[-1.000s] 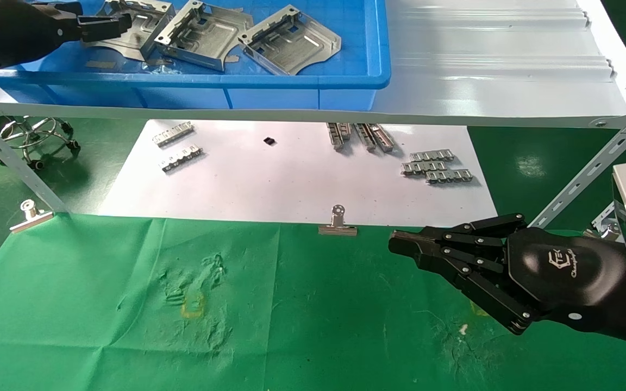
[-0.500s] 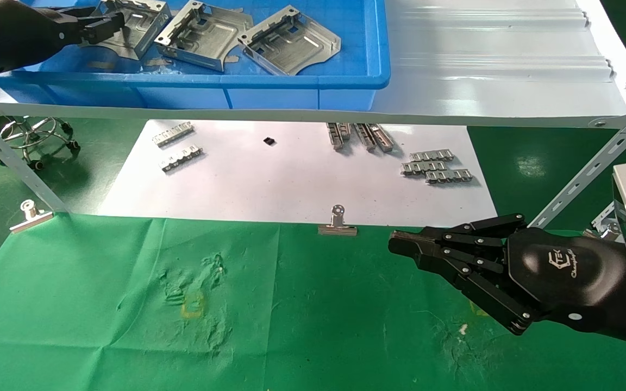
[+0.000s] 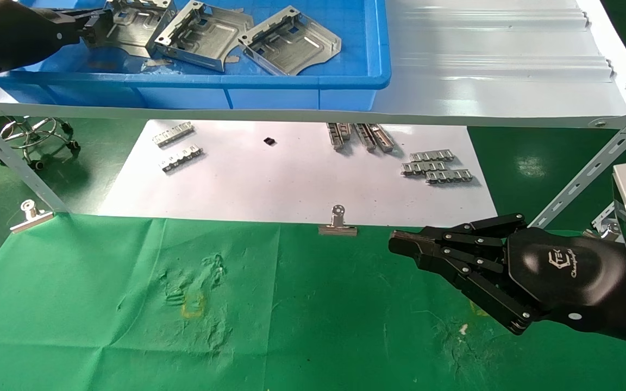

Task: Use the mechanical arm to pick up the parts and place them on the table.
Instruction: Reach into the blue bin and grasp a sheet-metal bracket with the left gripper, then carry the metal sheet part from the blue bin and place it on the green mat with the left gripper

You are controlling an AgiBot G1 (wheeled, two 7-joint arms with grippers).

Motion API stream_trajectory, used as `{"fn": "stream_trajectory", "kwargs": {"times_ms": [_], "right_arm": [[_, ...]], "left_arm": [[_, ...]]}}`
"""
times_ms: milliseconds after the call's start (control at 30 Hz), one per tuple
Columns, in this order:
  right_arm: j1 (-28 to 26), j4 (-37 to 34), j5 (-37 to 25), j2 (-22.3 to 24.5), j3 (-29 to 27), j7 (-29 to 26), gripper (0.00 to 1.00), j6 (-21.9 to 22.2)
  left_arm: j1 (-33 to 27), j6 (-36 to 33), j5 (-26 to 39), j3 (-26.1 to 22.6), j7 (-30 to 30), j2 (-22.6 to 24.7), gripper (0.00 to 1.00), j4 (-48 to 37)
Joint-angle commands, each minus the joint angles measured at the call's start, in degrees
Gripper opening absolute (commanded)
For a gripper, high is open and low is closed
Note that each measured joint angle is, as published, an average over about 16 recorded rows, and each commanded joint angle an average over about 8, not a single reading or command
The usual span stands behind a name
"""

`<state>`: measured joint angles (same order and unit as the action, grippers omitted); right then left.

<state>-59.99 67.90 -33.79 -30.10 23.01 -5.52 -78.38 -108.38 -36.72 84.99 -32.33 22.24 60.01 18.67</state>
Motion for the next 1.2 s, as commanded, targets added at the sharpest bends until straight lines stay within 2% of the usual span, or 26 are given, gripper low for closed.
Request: {"fn": "stream_trajectory", "kwargs": {"times_ms": [33, 433, 700, 833, 1200], "right_arm": [[0.0, 0.0, 0.0, 0.0, 0.0, 0.0, 0.0, 0.0], [0.0, 0.0, 0.0, 0.0, 0.0, 0.0, 0.0, 0.0], [0.0, 0.0, 0.0, 0.0, 0.0, 0.0, 0.0, 0.0], [0.0, 0.0, 0.0, 0.0, 0.0, 0.0, 0.0, 0.0], [0.0, 0.0, 0.0, 0.0, 0.0, 0.0, 0.0, 0.0]], "left_arm": [[0.0, 0.0, -0.3, 0.2, -0.6, 0.1, 0.0, -0.3], [-0.5, 0.4, -3.1, 2.3, -4.6, -0.1, 0.0, -1.5], [0.1, -1.2, -8.4, 6.0, -7.7, -1.3, 0.0, 1.2], [1.3, -6.1, -12.0, 8.2, -10.1, -3.1, 0.0, 4.5], [7.0, -25.8, -20.7, 11.5, -15.7, -8.6, 0.0, 13.8]]}}
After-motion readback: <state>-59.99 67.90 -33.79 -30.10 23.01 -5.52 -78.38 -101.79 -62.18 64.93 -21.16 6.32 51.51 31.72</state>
